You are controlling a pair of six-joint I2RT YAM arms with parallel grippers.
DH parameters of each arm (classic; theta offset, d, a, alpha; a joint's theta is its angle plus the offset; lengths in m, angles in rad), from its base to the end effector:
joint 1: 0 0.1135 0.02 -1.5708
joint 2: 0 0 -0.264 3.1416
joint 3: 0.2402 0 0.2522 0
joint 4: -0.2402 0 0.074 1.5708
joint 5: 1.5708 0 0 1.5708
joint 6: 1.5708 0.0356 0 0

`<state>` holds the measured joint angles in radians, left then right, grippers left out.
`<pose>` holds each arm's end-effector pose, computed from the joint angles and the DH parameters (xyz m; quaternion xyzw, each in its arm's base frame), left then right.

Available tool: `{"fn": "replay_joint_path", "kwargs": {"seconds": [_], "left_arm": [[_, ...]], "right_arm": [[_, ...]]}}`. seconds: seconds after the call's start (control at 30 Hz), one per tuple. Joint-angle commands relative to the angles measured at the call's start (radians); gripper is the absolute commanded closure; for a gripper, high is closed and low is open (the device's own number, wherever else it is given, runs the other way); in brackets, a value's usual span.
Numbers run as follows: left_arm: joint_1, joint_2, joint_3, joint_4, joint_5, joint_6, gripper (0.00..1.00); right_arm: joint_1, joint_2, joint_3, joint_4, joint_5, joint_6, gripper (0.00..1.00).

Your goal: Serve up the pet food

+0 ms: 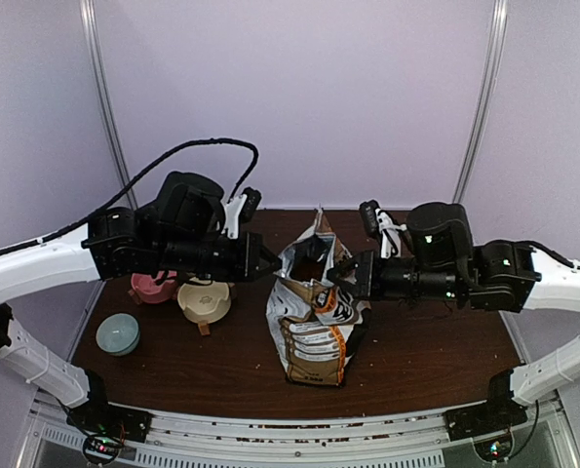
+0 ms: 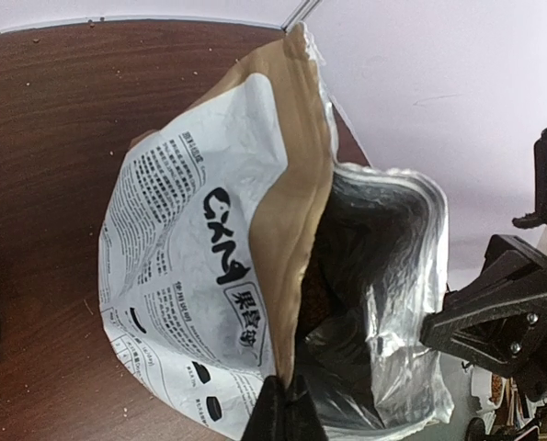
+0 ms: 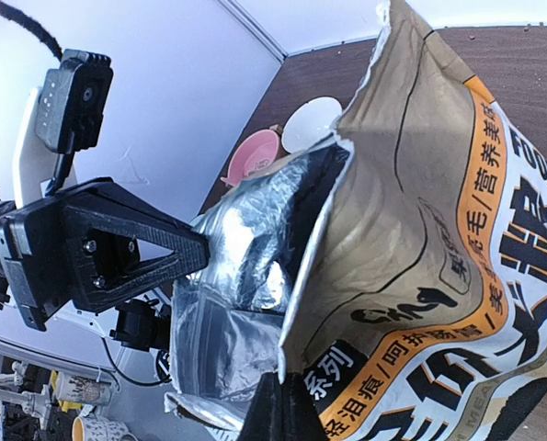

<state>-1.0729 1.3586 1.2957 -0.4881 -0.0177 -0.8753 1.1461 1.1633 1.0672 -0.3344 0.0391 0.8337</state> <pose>0.1467 -0.2686 0.3587 0.0818 0.8689 -0.3994 0.2806 0.1103 0.2405 0.3464 -0.1205 0.8331 0.4421 0.3099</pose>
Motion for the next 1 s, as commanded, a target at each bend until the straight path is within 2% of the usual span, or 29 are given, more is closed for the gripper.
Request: {"fn": "replay_joint_path", "kwargs": {"seconds": [0.0, 0.07, 0.13, 0.17, 0.3, 0.37, 0.43, 0.53, 0.83, 0.87, 0.9, 0.97], "left_arm": [[0.01, -0.057, -0.015, 0.041, -0.028, 0.029, 1.0], [0.011, -0.049, 0.003, 0.065, 0.02, 0.061, 1.0], [0.011, -0.024, 0.05, 0.056, 0.044, 0.102, 0.82], [0.011, -0.01, 0.084, 0.041, 0.044, 0.123, 0.73], [0.025, 0.054, 0.21, -0.06, 0.025, 0.199, 0.43], [0.049, 0.095, 0.259, -0.107, 0.049, 0.22, 0.34], [0.068, 0.135, 0.3, -0.148, 0.075, 0.236, 0.28], [0.082, 0.183, 0.354, -0.185, 0.096, 0.263, 0.24], [0.086, 0.283, 0.434, -0.218, 0.16, 0.295, 0.21], [0.087, 0.292, 0.441, -0.228, 0.157, 0.297, 0.22], [0.087, 0.304, 0.451, -0.24, 0.152, 0.301, 0.28], [0.087, 0.316, 0.467, -0.268, 0.132, 0.307, 0.51]], "right_arm": [[-0.003, -0.03, 0.033, -0.117, 0.054, 0.016, 1.0], [-0.003, -0.03, 0.051, -0.121, 0.028, 0.01, 1.0], [-0.003, -0.022, 0.091, -0.145, 0.011, -0.007, 1.0], [-0.003, -0.015, 0.119, -0.175, 0.019, -0.015, 0.94], [-0.005, 0.009, 0.231, -0.298, 0.107, -0.053, 0.55], [-0.016, 0.022, 0.267, -0.35, 0.149, -0.063, 0.38], [-0.035, 0.042, 0.299, -0.392, 0.173, -0.068, 0.31], [-0.067, 0.095, 0.354, -0.443, 0.184, -0.083, 0.25], [-0.092, 0.31, 0.588, -0.59, 0.238, -0.152, 0.25], [-0.091, 0.337, 0.614, -0.613, 0.25, -0.156, 0.28], [-0.093, 0.361, 0.64, -0.639, 0.264, -0.16, 0.35], [-0.093, 0.407, 0.688, -0.691, 0.285, -0.167, 0.5]]}}
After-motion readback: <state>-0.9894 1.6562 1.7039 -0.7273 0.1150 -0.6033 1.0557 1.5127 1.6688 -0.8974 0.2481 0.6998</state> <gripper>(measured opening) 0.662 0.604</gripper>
